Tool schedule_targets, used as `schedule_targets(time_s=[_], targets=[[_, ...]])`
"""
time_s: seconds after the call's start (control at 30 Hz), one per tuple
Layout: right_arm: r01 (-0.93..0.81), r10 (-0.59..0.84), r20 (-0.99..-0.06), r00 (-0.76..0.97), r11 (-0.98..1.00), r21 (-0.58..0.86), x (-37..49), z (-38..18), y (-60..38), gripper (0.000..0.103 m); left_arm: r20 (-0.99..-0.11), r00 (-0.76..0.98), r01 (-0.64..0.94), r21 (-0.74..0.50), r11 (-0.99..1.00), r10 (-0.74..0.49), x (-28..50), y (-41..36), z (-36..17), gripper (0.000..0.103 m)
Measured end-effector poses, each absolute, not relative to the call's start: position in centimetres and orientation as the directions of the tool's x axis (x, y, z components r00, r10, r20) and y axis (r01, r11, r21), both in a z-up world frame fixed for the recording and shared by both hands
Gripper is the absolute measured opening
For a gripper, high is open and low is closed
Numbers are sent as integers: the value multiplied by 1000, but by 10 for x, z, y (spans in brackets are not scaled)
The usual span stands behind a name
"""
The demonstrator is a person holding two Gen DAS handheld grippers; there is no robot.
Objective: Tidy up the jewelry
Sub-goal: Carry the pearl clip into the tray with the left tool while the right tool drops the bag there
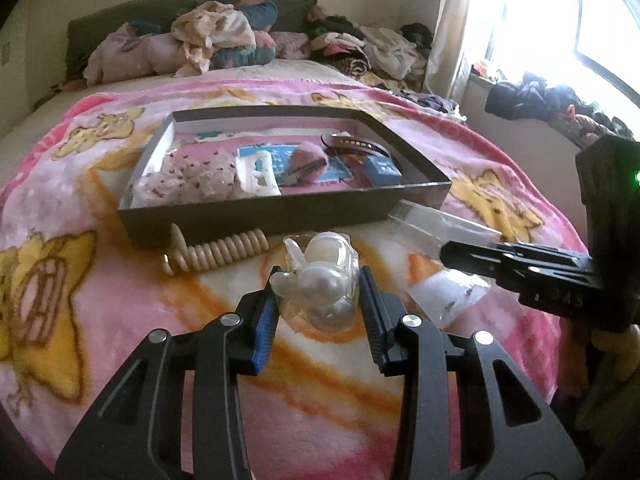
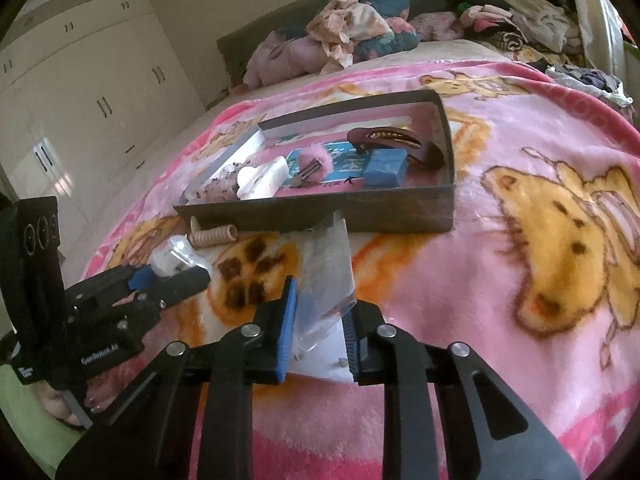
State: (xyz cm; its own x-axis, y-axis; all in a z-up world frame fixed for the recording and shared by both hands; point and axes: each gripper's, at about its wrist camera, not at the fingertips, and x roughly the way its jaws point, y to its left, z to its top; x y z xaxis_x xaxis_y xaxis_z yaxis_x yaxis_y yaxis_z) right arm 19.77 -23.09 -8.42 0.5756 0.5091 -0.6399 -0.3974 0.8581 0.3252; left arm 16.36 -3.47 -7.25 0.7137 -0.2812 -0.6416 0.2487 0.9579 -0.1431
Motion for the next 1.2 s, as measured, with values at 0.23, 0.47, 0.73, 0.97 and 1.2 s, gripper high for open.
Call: schedule_targets(time_s=[0.23,0.47,0.73,0.97,1.2], targets=[[-396,503,-619,603,862,315,197,-70,-235,21,-622,734,230,-150,962,-273,168,-29,-60,29],[-396,487,-603,631,871,289,205,-54,-234,21,-612,746,213,-157,964,-264,175,-26,-51,29],[-393,454,-588,669,888,239,215,-38,-231,21,-599,762,189,-159,969,-247,190,-24,-37,29],[-384,439,-582,684,896,224,229,-30,-229,21,-598,768,170,-158,973,-231,207,-20,-29,29],[-378,423,-576,699,903,205,241,-22,-229,21,-596,770,160,-165,973,-228,220,-17,-26,29]])
